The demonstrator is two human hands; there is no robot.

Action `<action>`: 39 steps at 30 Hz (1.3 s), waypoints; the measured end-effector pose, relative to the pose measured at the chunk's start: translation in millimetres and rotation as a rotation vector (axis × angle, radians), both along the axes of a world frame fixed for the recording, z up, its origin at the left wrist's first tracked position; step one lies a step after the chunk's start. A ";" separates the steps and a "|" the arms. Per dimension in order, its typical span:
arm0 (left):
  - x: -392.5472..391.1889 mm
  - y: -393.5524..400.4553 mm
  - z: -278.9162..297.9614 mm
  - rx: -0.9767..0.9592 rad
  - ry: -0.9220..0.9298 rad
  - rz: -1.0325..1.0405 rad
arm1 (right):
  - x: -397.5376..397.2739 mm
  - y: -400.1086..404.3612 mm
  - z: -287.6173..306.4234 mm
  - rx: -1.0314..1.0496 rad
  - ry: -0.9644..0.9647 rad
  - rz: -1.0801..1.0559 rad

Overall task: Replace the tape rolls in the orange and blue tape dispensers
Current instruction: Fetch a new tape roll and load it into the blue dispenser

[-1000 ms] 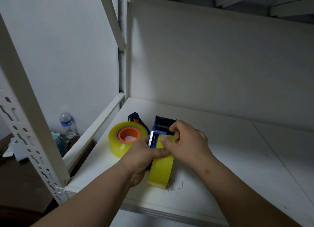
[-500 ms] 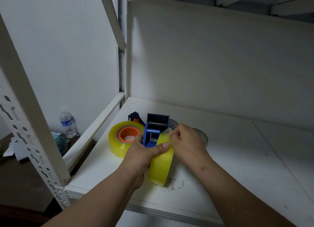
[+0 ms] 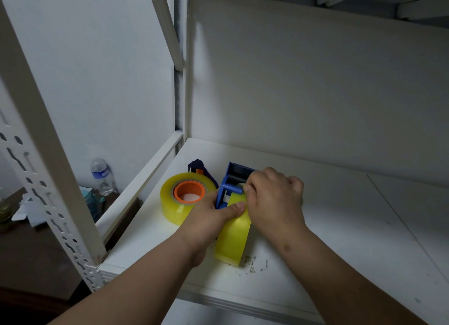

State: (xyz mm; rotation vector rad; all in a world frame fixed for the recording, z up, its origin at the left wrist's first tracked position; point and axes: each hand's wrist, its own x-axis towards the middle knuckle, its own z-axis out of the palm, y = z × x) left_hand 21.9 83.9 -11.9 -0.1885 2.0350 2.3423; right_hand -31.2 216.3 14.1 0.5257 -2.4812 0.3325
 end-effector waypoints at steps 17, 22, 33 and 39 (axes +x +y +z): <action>-10.6 0.4 -2.0 -0.288 0.079 0.112 | -2.6 -5.0 26.0 0.101 0.282 0.038; -11.8 0.4 -5.2 -0.299 0.088 0.117 | -4.6 -2.7 26.2 0.093 0.252 0.022; -5.1 -13.4 2.2 -0.139 0.002 -0.238 | -5.7 -3.2 24.3 0.101 0.222 0.026; -8.0 -13.0 1.4 -0.231 0.024 -0.083 | -0.7 -4.3 37.9 0.052 0.204 0.011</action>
